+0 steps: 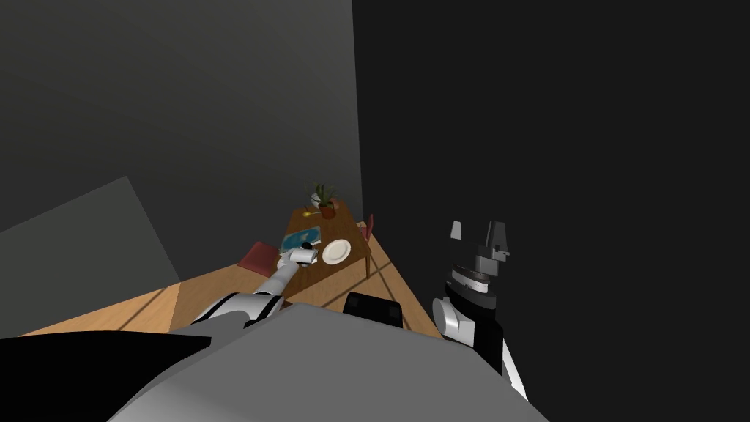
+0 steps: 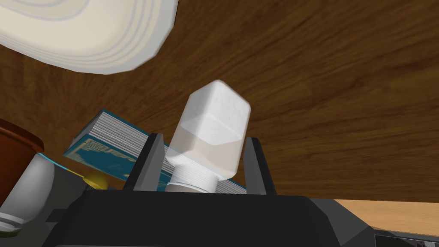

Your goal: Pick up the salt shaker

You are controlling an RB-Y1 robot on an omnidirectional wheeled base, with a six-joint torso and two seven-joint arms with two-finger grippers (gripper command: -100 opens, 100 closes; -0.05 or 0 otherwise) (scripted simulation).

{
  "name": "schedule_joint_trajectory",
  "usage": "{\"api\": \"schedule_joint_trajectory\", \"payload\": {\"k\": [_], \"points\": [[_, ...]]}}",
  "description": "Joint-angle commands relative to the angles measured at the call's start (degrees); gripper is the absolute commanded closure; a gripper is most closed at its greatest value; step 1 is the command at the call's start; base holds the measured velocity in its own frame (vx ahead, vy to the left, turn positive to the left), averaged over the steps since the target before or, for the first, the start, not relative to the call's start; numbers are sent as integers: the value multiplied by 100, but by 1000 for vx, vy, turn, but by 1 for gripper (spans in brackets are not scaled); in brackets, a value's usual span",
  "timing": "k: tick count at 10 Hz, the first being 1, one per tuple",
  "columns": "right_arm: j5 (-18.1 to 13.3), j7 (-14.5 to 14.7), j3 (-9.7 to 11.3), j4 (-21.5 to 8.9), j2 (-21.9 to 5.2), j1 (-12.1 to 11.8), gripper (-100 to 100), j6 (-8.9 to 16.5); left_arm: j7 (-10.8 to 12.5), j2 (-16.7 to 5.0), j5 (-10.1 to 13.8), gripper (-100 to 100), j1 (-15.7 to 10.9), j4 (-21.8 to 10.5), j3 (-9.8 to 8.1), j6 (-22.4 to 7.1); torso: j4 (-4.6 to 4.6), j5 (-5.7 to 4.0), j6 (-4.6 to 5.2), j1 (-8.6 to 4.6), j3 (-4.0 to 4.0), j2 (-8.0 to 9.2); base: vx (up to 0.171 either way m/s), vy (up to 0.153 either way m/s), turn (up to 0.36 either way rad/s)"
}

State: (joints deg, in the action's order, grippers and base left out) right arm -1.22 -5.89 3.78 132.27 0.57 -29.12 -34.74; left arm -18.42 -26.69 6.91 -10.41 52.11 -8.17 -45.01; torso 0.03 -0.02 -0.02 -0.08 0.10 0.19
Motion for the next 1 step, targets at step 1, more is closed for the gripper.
{"api": "schedule_joint_trajectory", "payload": {"k": [1], "points": [[0,0,0,0,0,0,0,0,0,0,0,0,0,0,0,0,0,0,0,0,0,0,-6,-4,2]]}}
